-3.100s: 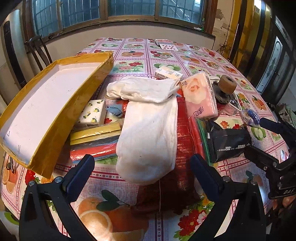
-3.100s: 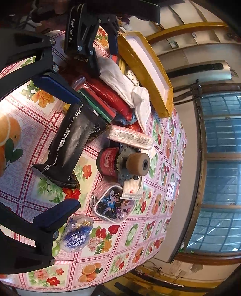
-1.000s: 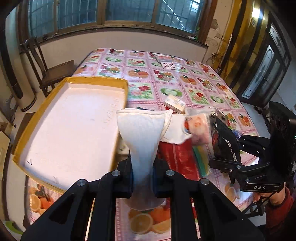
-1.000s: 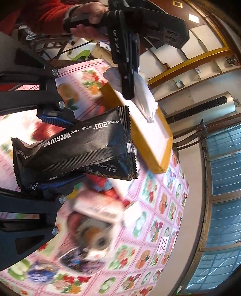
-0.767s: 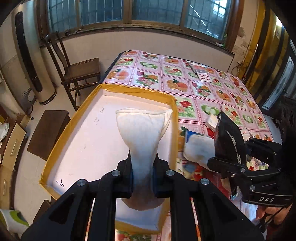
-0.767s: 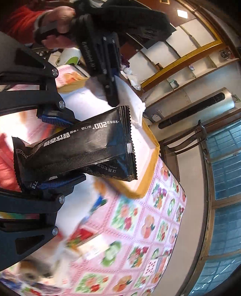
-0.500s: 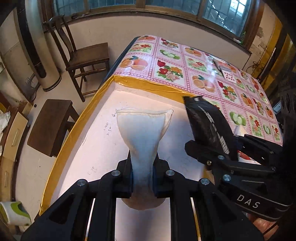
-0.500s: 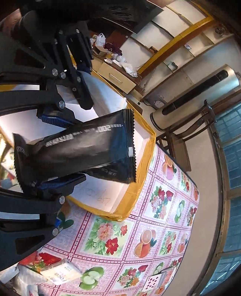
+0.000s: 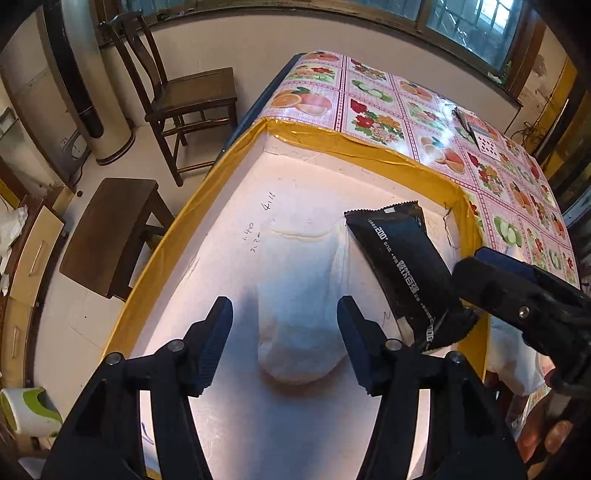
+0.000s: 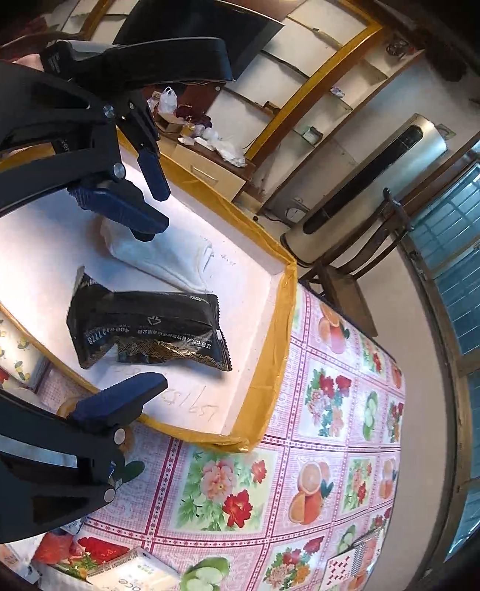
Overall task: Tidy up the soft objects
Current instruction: 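Drop the white cloth and black packet into the yellow box, opening both grippers, then grasp the red foil bag with the left gripper while the right gripper grasps the striped sponge pack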
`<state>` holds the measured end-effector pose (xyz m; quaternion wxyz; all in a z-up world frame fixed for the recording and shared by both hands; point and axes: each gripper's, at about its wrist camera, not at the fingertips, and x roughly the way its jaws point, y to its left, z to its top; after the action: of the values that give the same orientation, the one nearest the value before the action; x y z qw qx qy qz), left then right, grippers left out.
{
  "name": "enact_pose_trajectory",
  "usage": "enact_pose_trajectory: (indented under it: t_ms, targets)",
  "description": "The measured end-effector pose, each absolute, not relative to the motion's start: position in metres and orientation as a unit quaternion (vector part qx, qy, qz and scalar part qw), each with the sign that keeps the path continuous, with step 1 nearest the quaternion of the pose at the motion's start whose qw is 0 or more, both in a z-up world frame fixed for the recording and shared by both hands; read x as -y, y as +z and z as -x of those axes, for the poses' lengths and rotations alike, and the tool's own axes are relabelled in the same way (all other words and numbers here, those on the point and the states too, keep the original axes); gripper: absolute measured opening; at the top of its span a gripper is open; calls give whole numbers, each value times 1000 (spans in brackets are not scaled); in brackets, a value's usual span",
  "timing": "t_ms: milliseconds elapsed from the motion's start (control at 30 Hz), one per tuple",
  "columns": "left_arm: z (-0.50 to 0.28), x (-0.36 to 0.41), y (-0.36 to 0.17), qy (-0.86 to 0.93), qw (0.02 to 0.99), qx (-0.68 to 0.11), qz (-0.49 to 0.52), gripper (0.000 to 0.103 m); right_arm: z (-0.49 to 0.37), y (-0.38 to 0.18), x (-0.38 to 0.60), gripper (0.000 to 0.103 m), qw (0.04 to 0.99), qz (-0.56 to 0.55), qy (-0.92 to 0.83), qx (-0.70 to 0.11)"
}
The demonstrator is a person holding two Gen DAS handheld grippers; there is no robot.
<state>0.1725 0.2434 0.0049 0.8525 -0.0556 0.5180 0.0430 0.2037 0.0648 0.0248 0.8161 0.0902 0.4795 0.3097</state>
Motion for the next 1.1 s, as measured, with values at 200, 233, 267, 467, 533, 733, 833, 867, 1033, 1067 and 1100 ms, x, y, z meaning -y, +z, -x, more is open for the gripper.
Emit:
enact_pose_trajectory:
  t_ms: [200,233,267,467,533,733,833,867,1033,1067,1100]
  targets:
    - [-130,-228,27,-11,858,-511,56,73,-141,54,-15,80,834,-75,327,-439]
    - [-121,-223,30,-25,857,-512,54,73,-132,58,-3,80,836,-78,327,-433]
    - [-111,-219,34,-42,858,-509,60,73,-122,63,11,80,839,-82,327,-427]
    - [-61,-184,60,-117,906,-402,64,73,-63,72,77,85,864,-72,300,-399]
    - [-50,-165,62,-141,914,-380,33,80,-44,64,90,86,868,-55,283,-403]
    - [-42,-108,42,-226,880,-418,20,85,-29,30,138,86,878,-29,207,-431]
    - [-41,-82,30,-239,860,-450,19,85,-30,15,165,86,871,-55,189,-451]
    - [-43,-75,25,-215,860,-462,10,85,-31,8,169,86,865,-58,184,-464]
    - [-53,-59,0,-144,840,-523,20,85,-30,-14,164,86,856,-31,166,-489]
    - [-52,-55,-3,-144,839,-524,20,85,-31,-15,164,86,858,-29,161,-488]
    - [-51,-49,-4,-141,841,-523,12,85,-31,-16,164,86,859,-25,156,-487]
